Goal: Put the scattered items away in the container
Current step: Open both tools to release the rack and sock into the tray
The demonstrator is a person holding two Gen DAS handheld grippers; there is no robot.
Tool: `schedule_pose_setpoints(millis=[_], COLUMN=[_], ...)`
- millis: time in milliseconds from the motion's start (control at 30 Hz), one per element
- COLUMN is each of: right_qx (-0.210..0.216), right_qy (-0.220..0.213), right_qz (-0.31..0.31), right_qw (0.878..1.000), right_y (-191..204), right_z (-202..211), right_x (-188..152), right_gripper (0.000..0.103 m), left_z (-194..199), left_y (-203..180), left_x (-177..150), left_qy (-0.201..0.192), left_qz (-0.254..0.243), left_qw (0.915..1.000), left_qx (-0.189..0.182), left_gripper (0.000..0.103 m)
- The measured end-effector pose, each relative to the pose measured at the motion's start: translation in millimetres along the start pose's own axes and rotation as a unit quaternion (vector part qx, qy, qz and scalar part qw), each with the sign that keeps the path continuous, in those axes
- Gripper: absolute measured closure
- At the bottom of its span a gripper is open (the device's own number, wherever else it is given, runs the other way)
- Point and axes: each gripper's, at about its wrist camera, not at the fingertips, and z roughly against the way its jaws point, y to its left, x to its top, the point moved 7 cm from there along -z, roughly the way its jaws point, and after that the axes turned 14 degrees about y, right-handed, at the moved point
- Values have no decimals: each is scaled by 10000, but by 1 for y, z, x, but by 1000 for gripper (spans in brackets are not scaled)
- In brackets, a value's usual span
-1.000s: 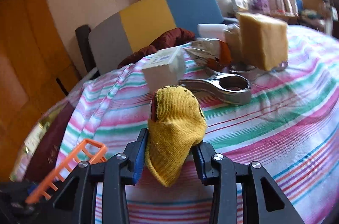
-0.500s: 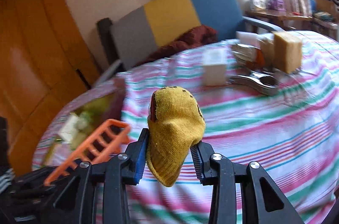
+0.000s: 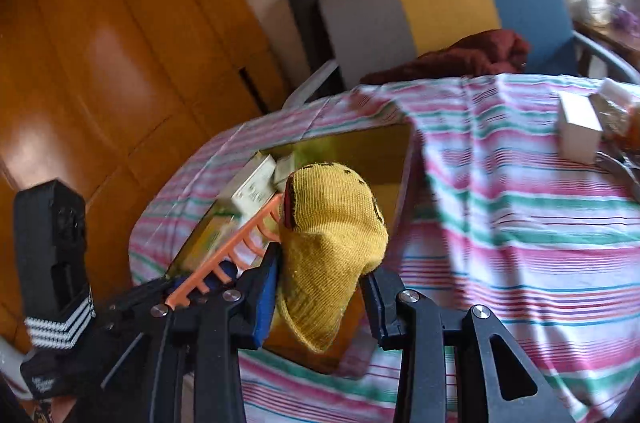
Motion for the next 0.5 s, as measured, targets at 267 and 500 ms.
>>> schedule_pose_setpoints(millis=[267, 500], right_qx=[8, 210], right_qy=[522, 413], right_qz=[110, -99], right_qw=[9986, 9989], right_y=[19, 12], right_z=[-36, -31], right_x=[-3, -5], right_gripper=[58, 32], left_z=[-15, -6], left_y=[36, 42], left_x=[15, 21], left_qy=[278, 108], left_qz=[62, 346], left_qw=[9995, 9992], left_qx=[116, -160], left_gripper=[52, 52])
